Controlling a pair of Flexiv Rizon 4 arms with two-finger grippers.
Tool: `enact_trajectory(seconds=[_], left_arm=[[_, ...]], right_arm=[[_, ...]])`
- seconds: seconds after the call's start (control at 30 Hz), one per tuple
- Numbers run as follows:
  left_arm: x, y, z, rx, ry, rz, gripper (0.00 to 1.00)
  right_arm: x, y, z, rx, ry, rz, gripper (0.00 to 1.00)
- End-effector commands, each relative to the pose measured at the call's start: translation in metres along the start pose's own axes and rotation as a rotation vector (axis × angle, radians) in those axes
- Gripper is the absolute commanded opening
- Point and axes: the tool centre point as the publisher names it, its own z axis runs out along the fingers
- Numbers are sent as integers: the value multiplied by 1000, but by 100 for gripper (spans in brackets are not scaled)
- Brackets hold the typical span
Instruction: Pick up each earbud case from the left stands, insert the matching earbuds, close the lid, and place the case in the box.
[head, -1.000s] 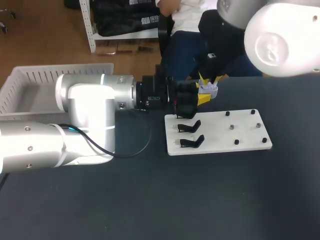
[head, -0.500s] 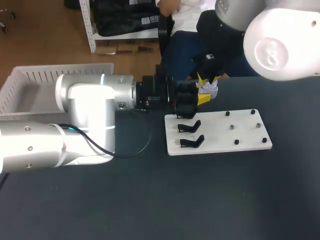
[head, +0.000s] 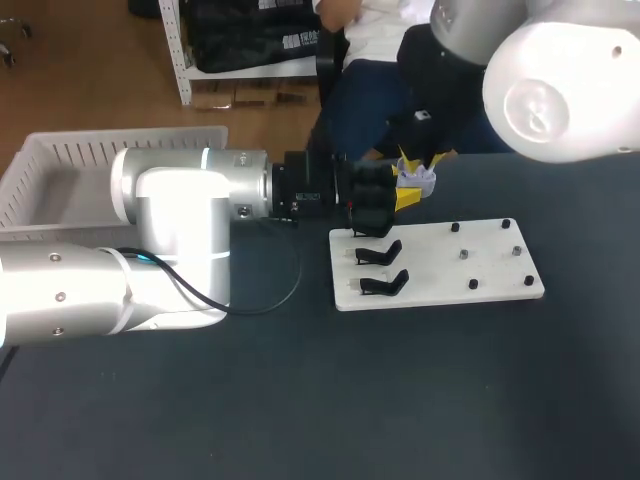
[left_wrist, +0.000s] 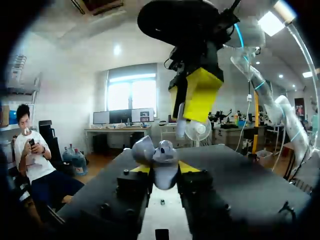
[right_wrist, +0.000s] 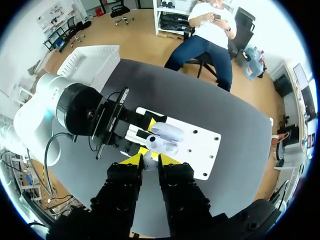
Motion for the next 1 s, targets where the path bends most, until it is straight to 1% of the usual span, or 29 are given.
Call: enact_trajectory(seconds=[0.03, 0.43, 1.0], left_arm=[[1, -2, 0, -8, -5, 4, 0], [1, -2, 0, -8, -5, 4, 0], [1, -2, 0, -8, -5, 4, 0]], right_arm=[[-1, 1, 4, 10, 1, 8, 0], [-11, 2, 9, 36, 17, 34, 0], [-6, -1, 16, 29, 24, 55, 0]])
